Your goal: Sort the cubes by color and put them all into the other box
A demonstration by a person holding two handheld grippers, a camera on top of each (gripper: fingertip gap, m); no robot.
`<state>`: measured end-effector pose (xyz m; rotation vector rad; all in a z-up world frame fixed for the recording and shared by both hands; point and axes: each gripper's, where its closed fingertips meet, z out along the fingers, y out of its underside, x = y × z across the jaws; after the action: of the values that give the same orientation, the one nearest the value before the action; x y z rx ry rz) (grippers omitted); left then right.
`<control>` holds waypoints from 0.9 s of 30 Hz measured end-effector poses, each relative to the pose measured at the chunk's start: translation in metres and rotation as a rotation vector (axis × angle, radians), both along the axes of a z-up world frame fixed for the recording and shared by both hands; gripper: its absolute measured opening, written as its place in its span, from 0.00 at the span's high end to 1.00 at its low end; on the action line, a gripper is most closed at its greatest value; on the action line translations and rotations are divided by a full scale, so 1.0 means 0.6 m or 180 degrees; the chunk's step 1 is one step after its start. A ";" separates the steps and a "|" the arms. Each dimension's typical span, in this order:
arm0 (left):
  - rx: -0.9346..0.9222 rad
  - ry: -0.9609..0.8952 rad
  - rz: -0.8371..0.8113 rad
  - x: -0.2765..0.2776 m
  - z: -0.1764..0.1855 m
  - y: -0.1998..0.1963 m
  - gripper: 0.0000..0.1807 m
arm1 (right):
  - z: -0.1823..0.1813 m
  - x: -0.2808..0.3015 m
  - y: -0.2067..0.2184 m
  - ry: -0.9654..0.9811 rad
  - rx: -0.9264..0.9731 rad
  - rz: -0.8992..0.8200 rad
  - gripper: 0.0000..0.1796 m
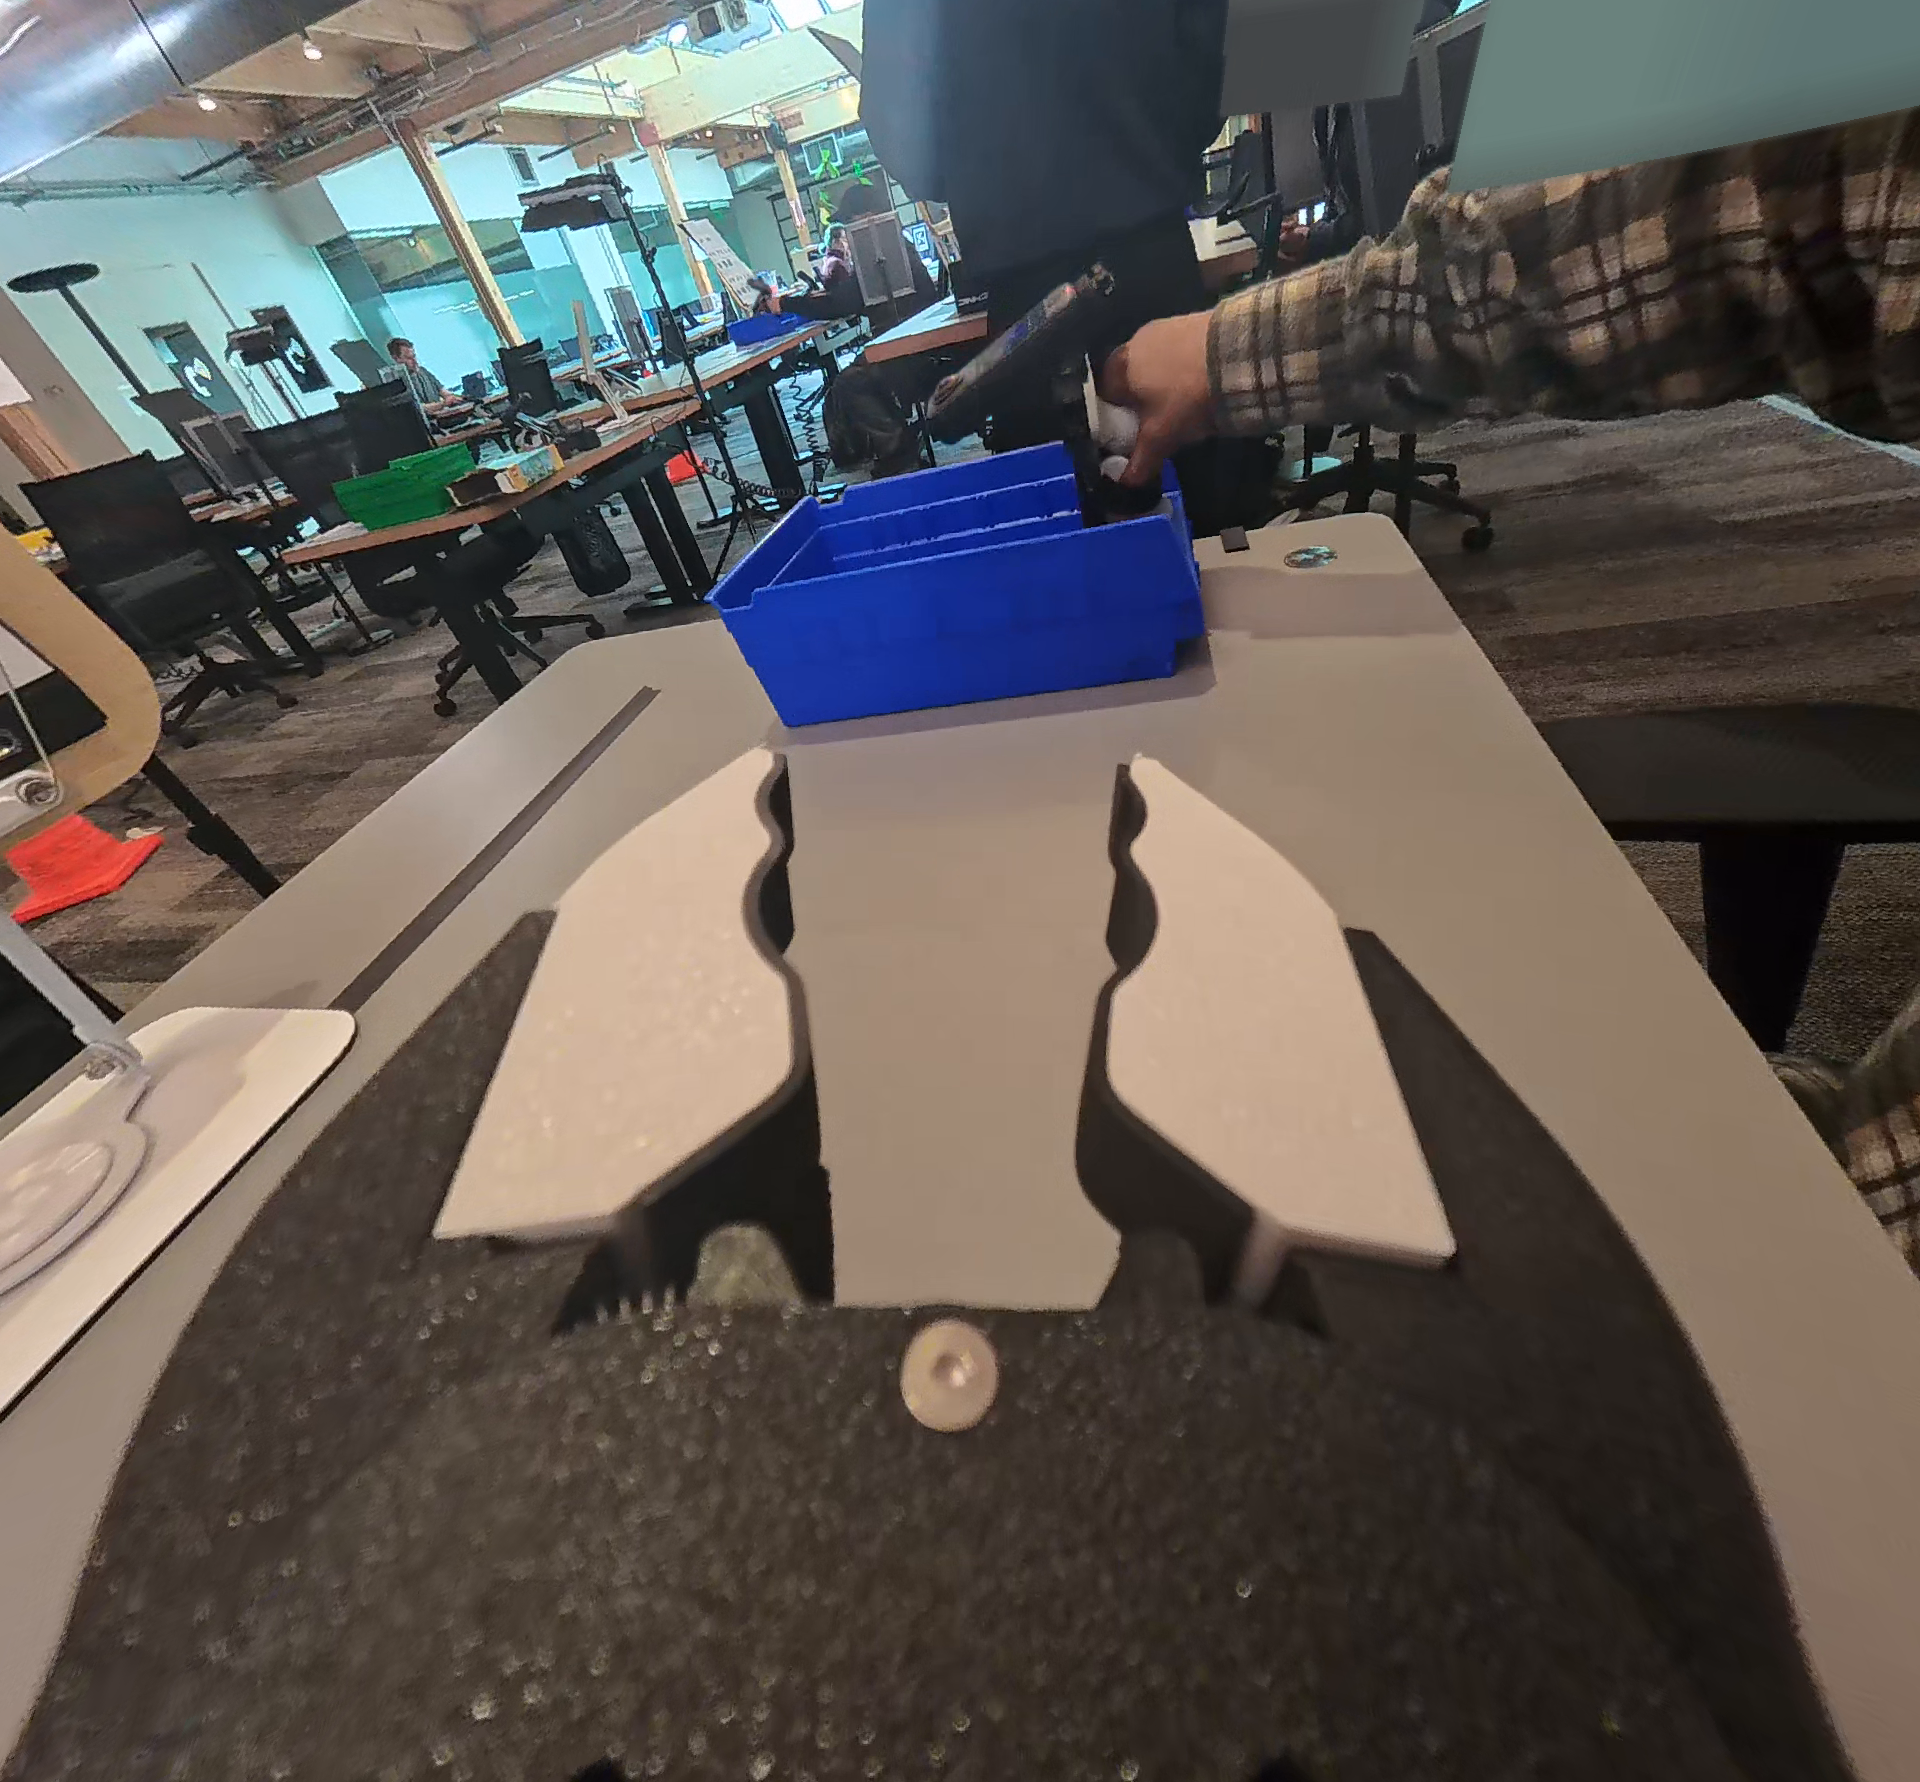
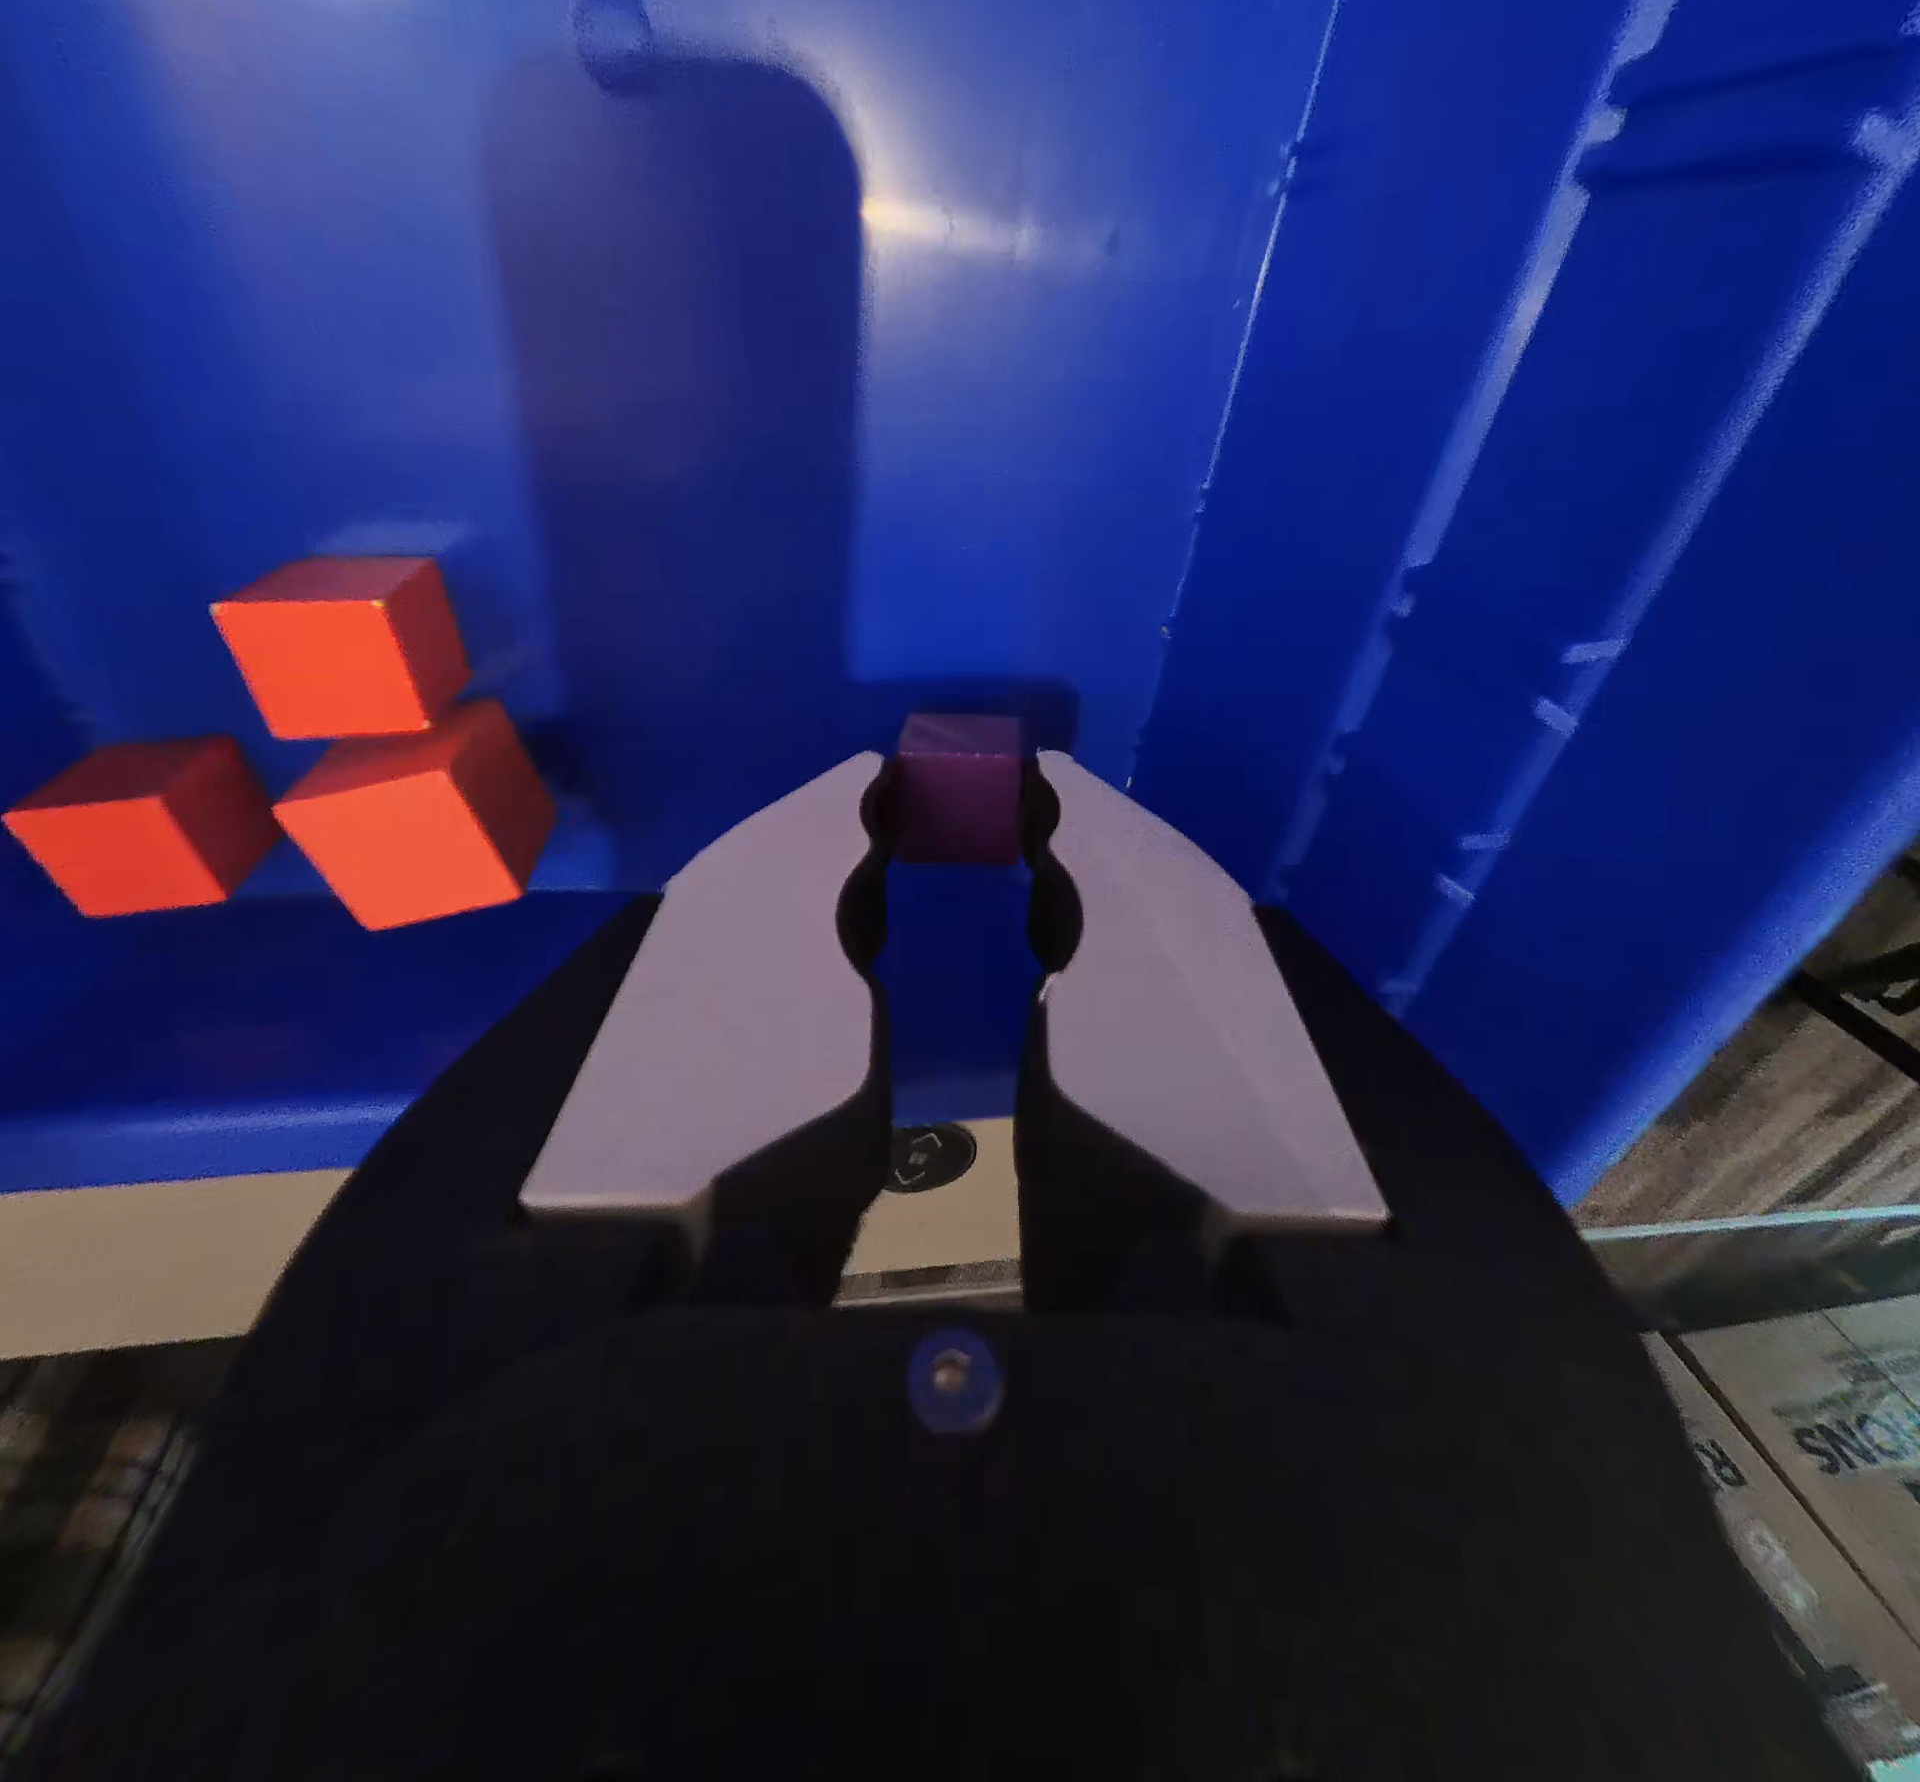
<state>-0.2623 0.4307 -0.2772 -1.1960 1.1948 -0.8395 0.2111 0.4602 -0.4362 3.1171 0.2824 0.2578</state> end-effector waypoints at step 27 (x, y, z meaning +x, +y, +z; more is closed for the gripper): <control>0.0374 0.0867 0.1838 -0.338 0.106 0.045 0.68 | 0.222 -0.706 0.034 0.4210 0.2499 0.2216 0.57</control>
<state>-0.4650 0.4576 -0.2135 -1.4860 1.0110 -0.1763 -0.2127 0.4803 -0.3032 3.0115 1.4944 -2.1932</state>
